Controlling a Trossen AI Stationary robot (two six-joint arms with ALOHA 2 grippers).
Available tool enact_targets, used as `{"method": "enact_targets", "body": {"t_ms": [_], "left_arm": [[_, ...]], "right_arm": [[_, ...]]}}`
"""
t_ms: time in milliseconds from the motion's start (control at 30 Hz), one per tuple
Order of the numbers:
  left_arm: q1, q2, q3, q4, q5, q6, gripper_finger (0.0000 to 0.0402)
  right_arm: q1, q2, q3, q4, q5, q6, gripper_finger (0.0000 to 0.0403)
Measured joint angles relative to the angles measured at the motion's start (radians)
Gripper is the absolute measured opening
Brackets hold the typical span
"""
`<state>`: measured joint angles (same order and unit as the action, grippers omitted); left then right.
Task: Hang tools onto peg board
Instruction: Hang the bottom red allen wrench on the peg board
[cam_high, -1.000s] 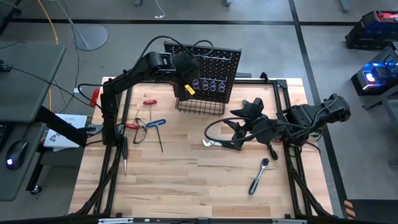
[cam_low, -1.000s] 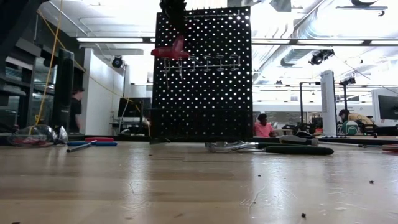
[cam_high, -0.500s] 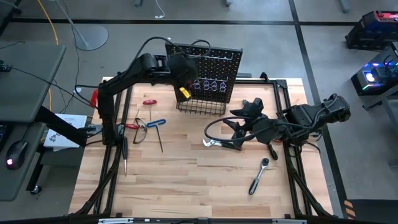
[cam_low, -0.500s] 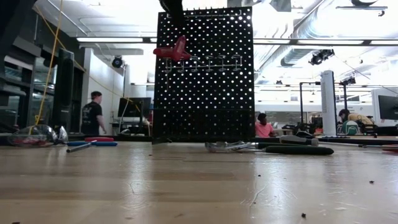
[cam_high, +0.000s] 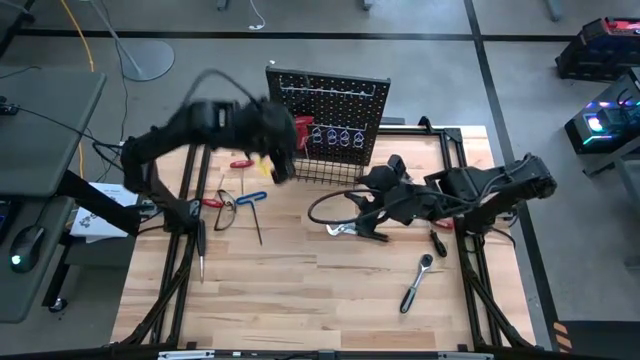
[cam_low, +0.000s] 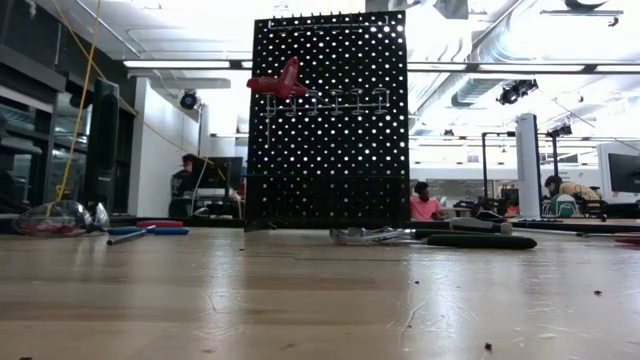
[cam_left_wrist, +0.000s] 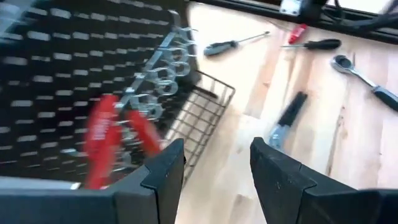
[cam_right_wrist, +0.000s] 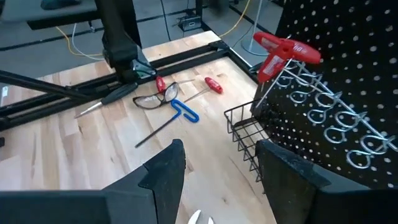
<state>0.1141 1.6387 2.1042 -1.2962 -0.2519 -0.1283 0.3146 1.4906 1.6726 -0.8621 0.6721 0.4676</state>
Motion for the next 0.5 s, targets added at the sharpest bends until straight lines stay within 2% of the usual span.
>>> {"method": "enact_targets", "body": {"t_ms": [100,233,300,367,500], "left_arm": [[-0.075,-0.110,-0.306,0.253,-0.047,-0.057,0.0166],[-0.158,-0.285,-0.778,0.690,-0.141,-0.176,0.0166],[-0.175,-0.352,-0.939,0.903,-0.180,-0.183,0.0166],[-0.181,-0.408,-1.032,1.080,-0.265,-0.081,0.0166],[-0.164,-0.430,-1.103,1.259,-0.495,0.318,0.0166]], "right_arm": [[0.026,-0.013,0.000,-0.039,0.011,0.006,0.0190],[0.085,-0.057,0.000,-0.131,0.074,0.080,0.0190],[0.119,-0.072,0.000,-0.188,0.108,0.132,0.0190],[0.141,-0.078,0.000,-0.228,0.134,0.167,0.0190],[0.160,-0.084,0.000,-0.269,0.158,0.187,0.0190]]}}
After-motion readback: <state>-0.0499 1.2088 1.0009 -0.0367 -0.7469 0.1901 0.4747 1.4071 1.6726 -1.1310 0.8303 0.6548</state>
